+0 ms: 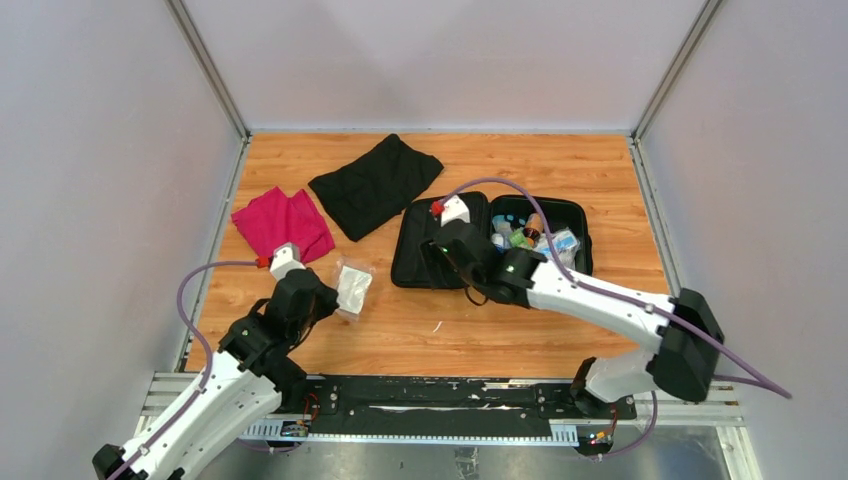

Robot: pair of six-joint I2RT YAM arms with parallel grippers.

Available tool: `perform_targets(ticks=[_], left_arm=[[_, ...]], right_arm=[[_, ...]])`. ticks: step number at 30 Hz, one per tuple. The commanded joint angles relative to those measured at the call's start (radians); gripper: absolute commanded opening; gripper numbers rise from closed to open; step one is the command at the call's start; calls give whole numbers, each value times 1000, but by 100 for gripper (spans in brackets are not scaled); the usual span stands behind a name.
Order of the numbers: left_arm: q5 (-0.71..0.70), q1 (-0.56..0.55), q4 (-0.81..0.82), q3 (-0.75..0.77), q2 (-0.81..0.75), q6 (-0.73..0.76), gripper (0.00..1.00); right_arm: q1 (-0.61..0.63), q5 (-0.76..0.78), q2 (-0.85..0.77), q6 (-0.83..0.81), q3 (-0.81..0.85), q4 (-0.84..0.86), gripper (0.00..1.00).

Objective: Organize the medicine kit

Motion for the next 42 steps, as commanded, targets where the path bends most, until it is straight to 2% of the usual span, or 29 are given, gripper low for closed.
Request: perform_targets(ticks=[1, 5, 9, 17, 28, 37, 42], left_arm=[[-34, 4, -19, -23, -79, -82, 0], [-40, 5, -64, -16, -110, -87, 0], [-45, 5, -113, 0, -120, -92, 0], [-87, 4, -183, -2, -194, -105, 0], [-73, 4, -182, -4, -196, -101, 0], [-79, 4, -181, -8, -210, -102, 0], [-80, 3, -181, -10, -211, -101, 0]], right_arm=[[14, 139, 179, 200, 159, -70, 77], [14, 230, 378, 313, 385, -233, 77], [18, 278, 569, 353, 581, -376, 78], [20, 392, 797, 357, 804, -537, 73], [20, 436, 951, 293, 938, -583, 65], [10, 453, 1032, 249, 1002, -601, 47], [-3, 444, 1051, 255, 1003, -607, 46]])
